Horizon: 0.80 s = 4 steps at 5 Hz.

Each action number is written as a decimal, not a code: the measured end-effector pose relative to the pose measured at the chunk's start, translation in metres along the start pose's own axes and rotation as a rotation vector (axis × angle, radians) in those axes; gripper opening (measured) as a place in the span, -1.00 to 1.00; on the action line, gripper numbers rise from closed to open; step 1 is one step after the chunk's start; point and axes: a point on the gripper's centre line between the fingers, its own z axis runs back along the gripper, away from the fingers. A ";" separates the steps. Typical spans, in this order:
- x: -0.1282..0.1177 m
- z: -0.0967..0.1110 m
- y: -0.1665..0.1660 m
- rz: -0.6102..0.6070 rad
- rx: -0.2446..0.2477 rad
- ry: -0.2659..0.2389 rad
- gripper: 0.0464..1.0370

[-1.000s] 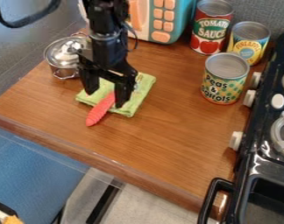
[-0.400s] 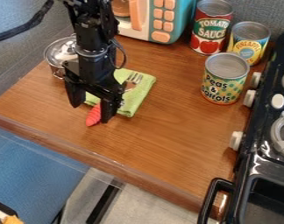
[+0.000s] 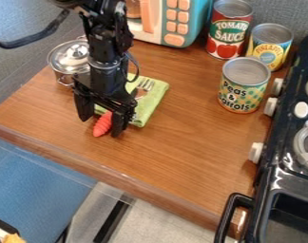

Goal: Move the fork and place it at the right side of the table.

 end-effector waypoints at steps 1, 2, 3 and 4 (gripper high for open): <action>0.000 -0.002 0.006 0.024 0.006 0.006 0.21; 0.000 -0.001 0.005 0.029 0.003 0.006 -0.25; -0.009 0.014 0.003 0.061 -0.035 0.014 -0.25; -0.009 0.071 -0.016 0.062 -0.064 -0.130 -0.25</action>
